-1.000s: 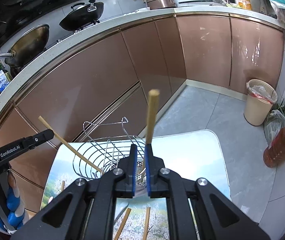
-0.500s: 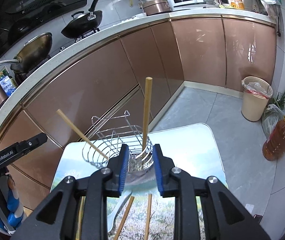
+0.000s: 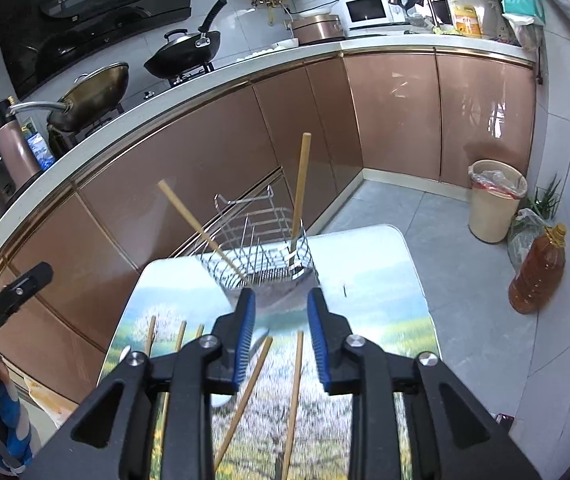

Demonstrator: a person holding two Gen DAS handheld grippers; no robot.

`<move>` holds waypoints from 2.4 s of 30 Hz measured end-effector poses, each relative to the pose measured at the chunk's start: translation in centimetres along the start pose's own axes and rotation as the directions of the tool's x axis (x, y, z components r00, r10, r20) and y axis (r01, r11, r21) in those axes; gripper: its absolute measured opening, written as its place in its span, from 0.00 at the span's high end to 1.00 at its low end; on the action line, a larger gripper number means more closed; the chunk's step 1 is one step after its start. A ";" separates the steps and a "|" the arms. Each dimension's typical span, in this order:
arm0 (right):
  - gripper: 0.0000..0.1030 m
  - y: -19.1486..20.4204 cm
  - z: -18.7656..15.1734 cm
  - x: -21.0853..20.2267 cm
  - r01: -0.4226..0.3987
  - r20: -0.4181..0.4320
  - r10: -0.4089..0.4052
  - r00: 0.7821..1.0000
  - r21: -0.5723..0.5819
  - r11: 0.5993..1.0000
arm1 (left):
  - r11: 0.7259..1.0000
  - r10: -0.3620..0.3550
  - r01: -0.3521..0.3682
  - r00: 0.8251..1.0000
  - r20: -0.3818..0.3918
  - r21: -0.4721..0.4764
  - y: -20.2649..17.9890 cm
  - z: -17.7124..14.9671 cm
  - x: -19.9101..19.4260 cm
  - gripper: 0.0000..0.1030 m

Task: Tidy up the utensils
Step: 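Withdraw both open tools from the wire holder back over the chopsticks, then lower the left tool onto another chopstick and close it while the right tool grasps one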

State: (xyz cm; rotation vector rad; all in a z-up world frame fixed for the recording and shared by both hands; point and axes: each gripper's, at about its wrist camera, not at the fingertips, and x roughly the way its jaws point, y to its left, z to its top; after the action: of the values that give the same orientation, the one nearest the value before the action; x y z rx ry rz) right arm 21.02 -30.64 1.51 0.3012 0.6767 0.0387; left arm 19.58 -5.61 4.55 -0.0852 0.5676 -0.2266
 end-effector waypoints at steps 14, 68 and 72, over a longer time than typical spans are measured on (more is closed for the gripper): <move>0.65 3.5 -6.3 -6.4 0.021 0.052 -0.014 0.999 -0.124 0.992 | 0.996 0.089 -0.088 0.992 0.094 -0.011 2.1 -5.2 -7.7 0.29; 0.56 2.1 -11.3 -8.5 0.061 0.077 -0.055 0.995 -0.070 0.996 | 0.987 0.160 -0.161 0.983 0.087 -0.002 5.6 -9.3 -11.4 0.17; 0.56 1.4 -10.1 -7.5 0.089 0.066 -0.084 0.994 -0.085 0.992 | 0.983 0.183 -0.183 0.981 0.061 -0.007 7.5 -7.8 -10.4 0.17</move>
State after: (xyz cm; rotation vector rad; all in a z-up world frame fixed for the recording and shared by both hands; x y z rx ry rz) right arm 8.94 -27.61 -0.99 0.1874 0.6236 -0.0238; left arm 8.23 3.99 2.35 -0.0411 0.5113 -0.0442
